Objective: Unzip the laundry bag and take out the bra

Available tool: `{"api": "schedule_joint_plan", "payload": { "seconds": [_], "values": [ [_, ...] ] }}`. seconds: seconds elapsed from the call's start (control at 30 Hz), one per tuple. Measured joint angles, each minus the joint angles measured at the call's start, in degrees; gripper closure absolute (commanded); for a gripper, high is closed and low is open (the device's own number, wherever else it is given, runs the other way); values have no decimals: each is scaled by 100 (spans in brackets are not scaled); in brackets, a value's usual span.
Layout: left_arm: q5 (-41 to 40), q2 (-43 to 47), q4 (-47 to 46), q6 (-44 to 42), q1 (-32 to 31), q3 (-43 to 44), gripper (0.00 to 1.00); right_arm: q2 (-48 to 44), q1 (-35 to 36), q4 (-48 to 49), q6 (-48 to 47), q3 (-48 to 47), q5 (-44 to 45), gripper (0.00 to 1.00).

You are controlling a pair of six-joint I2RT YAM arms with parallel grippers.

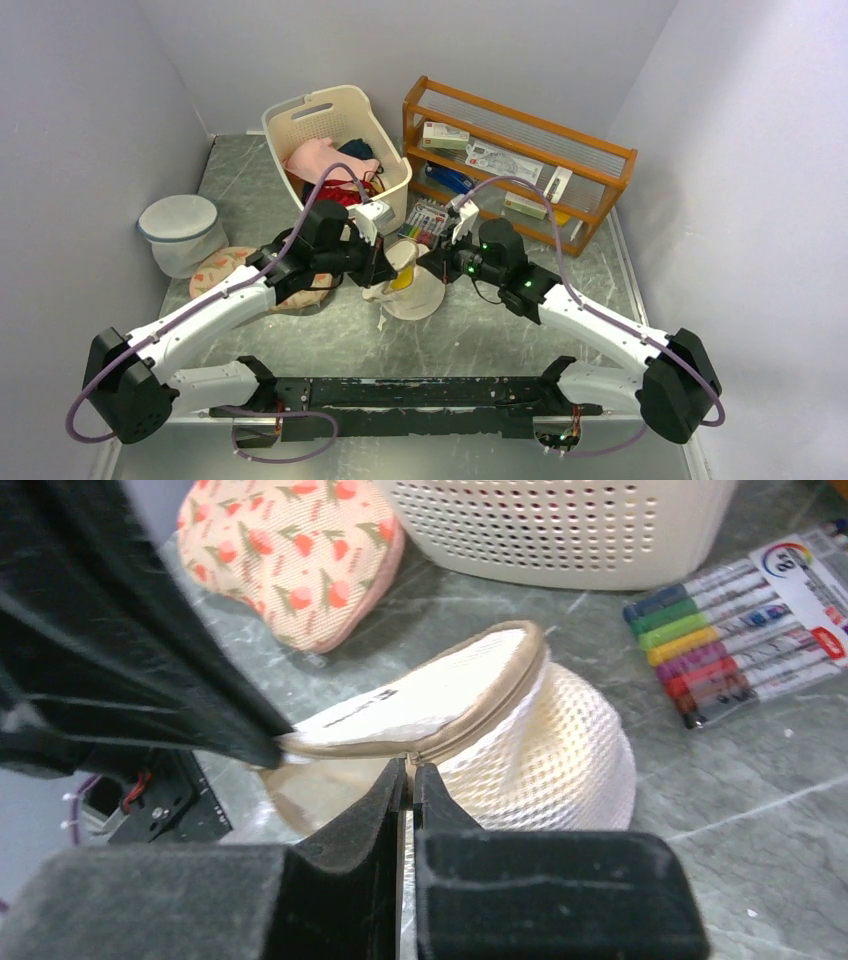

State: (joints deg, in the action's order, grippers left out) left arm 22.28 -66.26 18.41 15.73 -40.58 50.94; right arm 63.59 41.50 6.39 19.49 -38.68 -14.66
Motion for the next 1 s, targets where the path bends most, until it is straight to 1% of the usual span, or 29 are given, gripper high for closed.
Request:
{"api": "schedule_joint_plan", "payload": {
  "seconds": [0.1,0.37,0.47,0.5,0.57,0.67,0.87,0.9,0.93,0.97,1.0],
  "values": [
    [2,138,96,-162,0,0,93,160,-50,79,-4,-2,210,100],
    [-131,269,323,-319,0,-2,93,654,-483,361,-151,-2,577,100],
    [-212,380,389,-334,0,-13,93,682,-503,361,-243,-2,656,100],
    [-234,420,409,-337,0,-20,92,658,-503,361,-275,-2,649,100],
    [-262,483,426,-341,0,-44,84,597,-507,354,-339,-2,562,100],
    [-267,562,529,-354,0,-72,66,417,-527,326,-424,0,273,100],
    [-225,538,702,-227,0,-72,42,-11,-555,317,-358,109,-407,100],
    [-186,520,706,-195,0,-70,36,-76,-555,321,-326,146,-483,100],
    [-142,494,710,-155,0,-63,33,-127,-553,319,-295,177,-549,100],
    [-101,459,710,-122,0,-50,26,-181,-553,317,-269,205,-619,100],
    [-52,422,706,-81,0,-28,23,-221,-553,315,-243,223,-684,100]
  ]
}}
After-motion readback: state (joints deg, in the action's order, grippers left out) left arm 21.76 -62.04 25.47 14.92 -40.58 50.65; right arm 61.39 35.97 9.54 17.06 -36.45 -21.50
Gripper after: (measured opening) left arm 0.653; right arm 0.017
